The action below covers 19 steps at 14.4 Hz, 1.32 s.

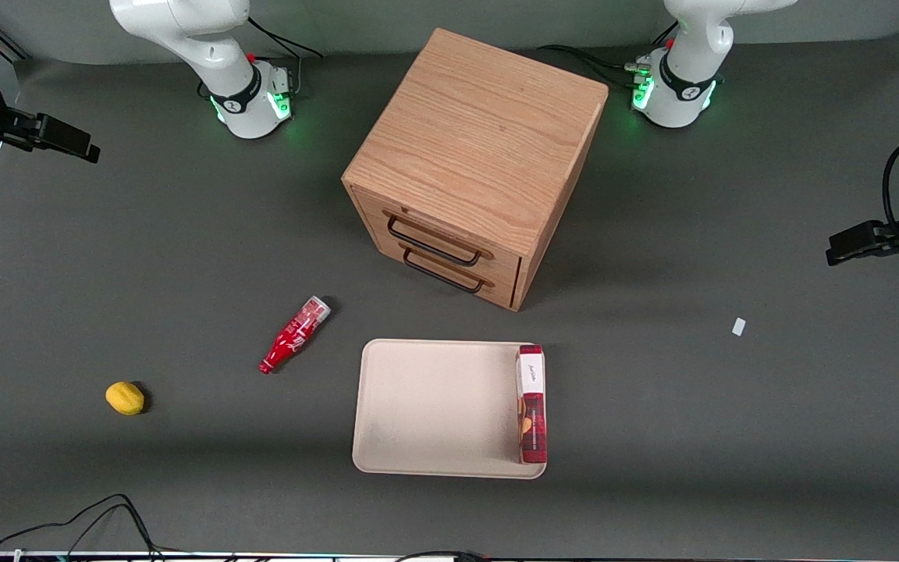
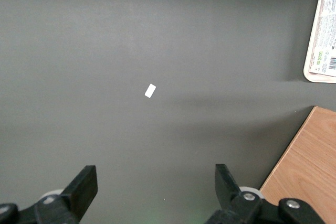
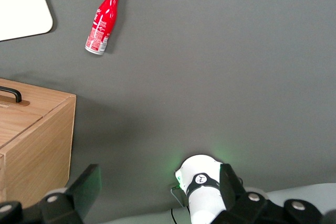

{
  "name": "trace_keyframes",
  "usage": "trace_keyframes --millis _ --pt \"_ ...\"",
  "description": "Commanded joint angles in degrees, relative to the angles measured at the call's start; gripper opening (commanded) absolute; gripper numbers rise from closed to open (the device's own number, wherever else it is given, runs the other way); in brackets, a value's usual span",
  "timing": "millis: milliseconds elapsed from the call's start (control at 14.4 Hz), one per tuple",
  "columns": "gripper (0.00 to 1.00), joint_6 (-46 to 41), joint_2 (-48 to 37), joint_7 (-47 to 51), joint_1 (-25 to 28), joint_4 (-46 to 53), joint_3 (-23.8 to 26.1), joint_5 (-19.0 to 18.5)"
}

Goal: Place coke bottle on tray
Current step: 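Move the right gripper down over the red Coca-Cola bottle lying on the table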

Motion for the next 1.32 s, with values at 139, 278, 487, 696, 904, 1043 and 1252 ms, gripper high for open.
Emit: trace_keyframes --millis 139,278,487,696,904,1043,1252 --pt "1.00 -0.26 0.71 1.61 0.23 1.21 -0.22 1.73" --pt "1.00 -0.18 1.41 1.70 0.41 1.73 -0.13 1.65" --pt "1.00 2.35 3.25 2.31 1.46 2.00 1.00 1.73" --pt "1.00 9.64 9.56 14.64 1.29 1.74 7.57 2.08" --pt "1.00 14.92 18.79 26.28 1.29 1.30 10.67 2.08" --pt "1.00 20.18 23.89 33.74 1.29 -0.71 11.20 2.08" --pt "1.00 30.54 26.64 40.18 1.29 -9.13 11.20 1.47"
